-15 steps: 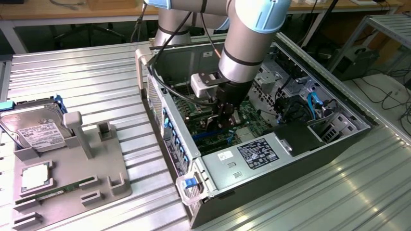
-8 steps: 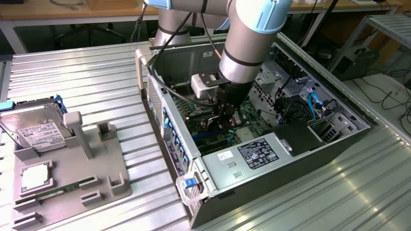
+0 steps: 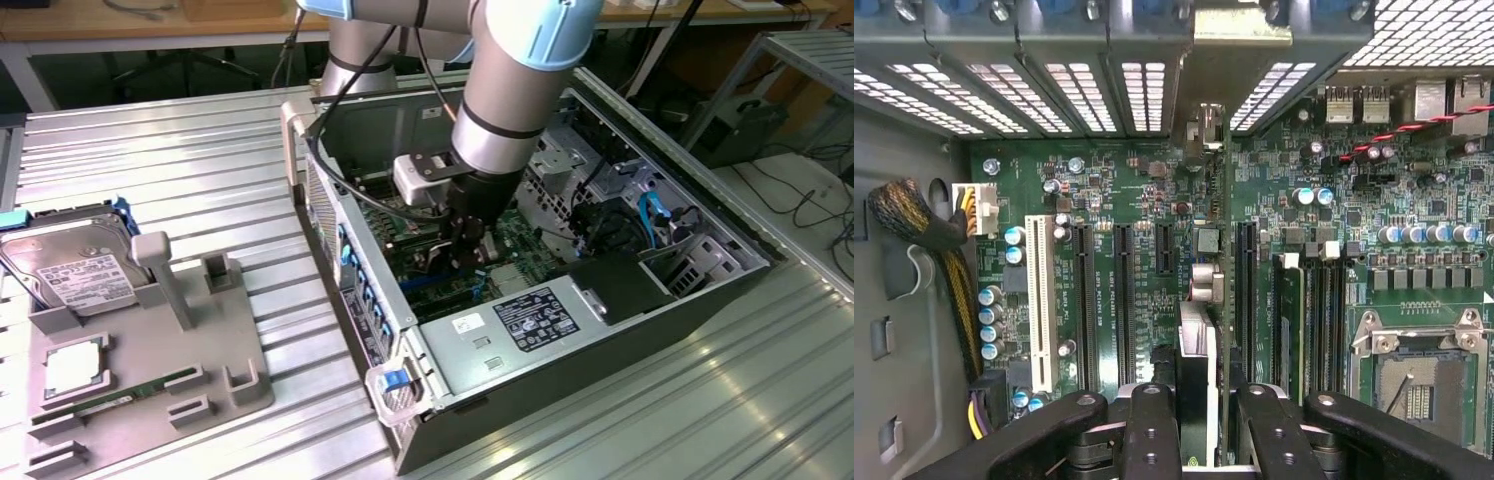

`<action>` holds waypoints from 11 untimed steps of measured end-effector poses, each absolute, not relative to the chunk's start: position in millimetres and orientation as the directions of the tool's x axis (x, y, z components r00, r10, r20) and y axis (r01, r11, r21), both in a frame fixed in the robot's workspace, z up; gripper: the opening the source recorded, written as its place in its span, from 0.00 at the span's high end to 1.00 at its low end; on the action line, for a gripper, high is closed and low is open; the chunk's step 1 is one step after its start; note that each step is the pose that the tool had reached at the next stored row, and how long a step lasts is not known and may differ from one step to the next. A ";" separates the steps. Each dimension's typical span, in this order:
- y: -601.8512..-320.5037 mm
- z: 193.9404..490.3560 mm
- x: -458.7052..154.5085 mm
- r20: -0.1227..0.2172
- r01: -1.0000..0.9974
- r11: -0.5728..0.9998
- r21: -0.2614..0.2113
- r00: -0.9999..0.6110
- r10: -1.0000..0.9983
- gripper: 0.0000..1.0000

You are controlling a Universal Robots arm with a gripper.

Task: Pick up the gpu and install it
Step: 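Insert the gpu into the slot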

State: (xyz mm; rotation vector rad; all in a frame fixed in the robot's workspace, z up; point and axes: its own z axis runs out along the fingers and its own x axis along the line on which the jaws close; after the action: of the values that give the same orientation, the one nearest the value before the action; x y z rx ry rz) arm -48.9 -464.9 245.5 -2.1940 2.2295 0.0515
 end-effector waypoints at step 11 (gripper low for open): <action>-464.8 245.3 -52.9 -0.032 -1.000 0.016 0.014 -0.016 -0.999 0.72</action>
State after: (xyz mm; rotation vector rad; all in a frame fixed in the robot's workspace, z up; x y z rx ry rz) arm -52.9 -464.8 245.3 -2.1941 2.2295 0.0514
